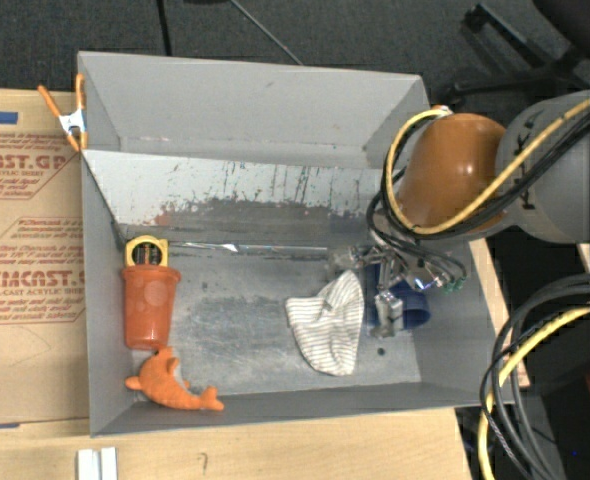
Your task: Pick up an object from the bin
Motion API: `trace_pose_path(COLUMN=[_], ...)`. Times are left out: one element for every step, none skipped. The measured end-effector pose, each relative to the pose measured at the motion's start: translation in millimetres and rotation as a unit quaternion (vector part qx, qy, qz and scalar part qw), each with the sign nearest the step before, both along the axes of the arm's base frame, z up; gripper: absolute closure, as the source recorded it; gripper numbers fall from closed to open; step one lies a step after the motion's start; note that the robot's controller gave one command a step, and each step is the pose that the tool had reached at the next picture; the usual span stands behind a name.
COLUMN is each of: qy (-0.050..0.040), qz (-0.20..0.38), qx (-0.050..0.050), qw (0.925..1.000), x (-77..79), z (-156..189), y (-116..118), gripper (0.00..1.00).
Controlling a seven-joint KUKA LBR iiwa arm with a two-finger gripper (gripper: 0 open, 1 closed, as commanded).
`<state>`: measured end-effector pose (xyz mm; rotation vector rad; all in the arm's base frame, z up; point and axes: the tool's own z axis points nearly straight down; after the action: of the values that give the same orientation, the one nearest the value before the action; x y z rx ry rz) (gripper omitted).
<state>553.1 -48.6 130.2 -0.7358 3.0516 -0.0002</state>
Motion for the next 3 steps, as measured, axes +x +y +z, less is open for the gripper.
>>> trace_pose_path(qy=[0.0017, 0.0002, 0.0002], qz=[0.176, 0.261, 0.261], qx=[0.001, 0.000, 0.000], qw=[0.9844, 0.9653, 0.9653], x=[-43.8, -45.9, -45.9], z=[-62.3, -60.2, -60.2], y=[8.1, 1.9, 1.9], gripper=[0.00, 1.00, 1.00])
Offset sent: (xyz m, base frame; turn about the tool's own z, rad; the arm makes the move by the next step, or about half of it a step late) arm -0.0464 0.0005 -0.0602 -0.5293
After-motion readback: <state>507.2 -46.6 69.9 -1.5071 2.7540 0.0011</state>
